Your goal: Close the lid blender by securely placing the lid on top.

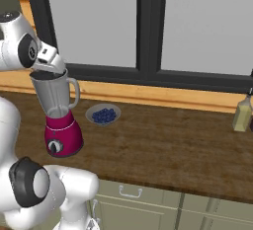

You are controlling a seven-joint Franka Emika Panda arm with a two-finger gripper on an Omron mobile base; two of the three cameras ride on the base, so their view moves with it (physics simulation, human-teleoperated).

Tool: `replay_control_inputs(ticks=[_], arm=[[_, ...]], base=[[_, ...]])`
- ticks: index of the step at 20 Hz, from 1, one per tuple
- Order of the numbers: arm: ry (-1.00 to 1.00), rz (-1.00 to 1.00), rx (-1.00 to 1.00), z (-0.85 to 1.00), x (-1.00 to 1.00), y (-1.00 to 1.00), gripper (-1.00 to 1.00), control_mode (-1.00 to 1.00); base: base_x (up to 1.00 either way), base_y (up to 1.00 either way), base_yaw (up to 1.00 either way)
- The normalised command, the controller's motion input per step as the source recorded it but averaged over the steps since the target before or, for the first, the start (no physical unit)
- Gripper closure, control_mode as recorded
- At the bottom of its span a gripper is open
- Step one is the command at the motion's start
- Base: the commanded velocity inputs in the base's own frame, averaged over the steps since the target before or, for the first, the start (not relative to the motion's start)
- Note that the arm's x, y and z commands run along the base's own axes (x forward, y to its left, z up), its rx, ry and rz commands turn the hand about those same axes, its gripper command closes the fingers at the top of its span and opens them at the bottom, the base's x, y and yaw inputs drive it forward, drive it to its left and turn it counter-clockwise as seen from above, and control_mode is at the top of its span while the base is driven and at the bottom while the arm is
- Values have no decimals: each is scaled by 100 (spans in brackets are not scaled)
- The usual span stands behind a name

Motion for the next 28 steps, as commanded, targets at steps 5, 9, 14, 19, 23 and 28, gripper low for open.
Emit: replay_control_inputs(ticks=[5, 9, 14, 19, 23, 28], arm=[[-5, -1, 15, -5, -38, -4, -100, -100], [-23, -8, 17, 66, -49, -30, -100, -100], [-20, -5, 15, 64, -63, -35, -100, -100], [-24, 0, 21, 30, -77, -71, -100, -100], [-24, 0, 24, 6, -51, -62, -100, -100], [-6, 0, 19, 0, -21, -39, -100, -100]], base=[[0, 0, 0], [0, 0, 0], [0, 0, 0], [0, 0, 0], [0, 0, 0], [0, 0, 0]])
